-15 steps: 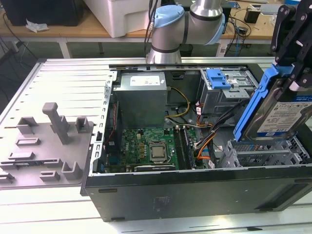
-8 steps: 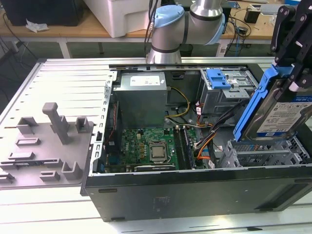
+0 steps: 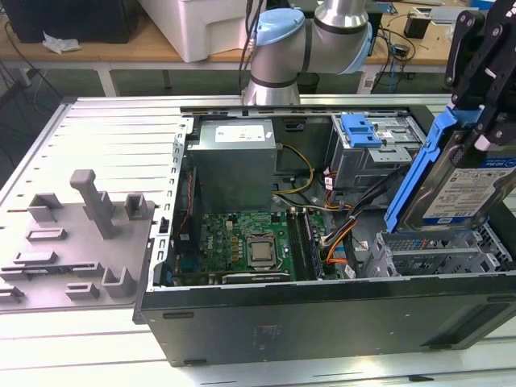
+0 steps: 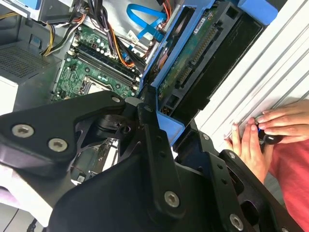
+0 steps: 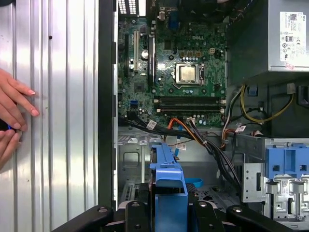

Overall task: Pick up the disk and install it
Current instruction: 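Insert the disk into the insertion slot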

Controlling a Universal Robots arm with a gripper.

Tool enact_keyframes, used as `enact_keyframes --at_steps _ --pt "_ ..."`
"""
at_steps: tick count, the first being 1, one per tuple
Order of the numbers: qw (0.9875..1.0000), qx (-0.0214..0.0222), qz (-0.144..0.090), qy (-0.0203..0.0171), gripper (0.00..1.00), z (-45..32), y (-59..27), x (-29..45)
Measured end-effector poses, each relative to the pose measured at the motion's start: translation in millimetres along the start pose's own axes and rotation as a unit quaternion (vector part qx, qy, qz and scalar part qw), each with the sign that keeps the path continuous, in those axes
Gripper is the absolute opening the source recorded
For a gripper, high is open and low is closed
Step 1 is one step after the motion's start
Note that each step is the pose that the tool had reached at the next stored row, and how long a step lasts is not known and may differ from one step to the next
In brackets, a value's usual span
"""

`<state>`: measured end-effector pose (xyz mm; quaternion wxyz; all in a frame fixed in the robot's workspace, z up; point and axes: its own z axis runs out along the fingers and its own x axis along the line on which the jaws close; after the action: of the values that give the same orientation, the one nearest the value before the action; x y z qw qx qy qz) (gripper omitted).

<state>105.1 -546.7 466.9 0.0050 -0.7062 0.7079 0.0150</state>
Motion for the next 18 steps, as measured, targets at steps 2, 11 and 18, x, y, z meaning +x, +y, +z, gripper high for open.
enact_keyframes --at_steps 2,11,18 --pt "1.0 0.0 0.0 0.0001 0.36 0.8 -0.7 -0.2" --pt "1.0 0.0 0.001 -0.0006 0.36 5.5 -2.4 0.0" --pt "1.0 0.0001 0.001 -0.0006 0.36 8.9 -2.4 0.4"
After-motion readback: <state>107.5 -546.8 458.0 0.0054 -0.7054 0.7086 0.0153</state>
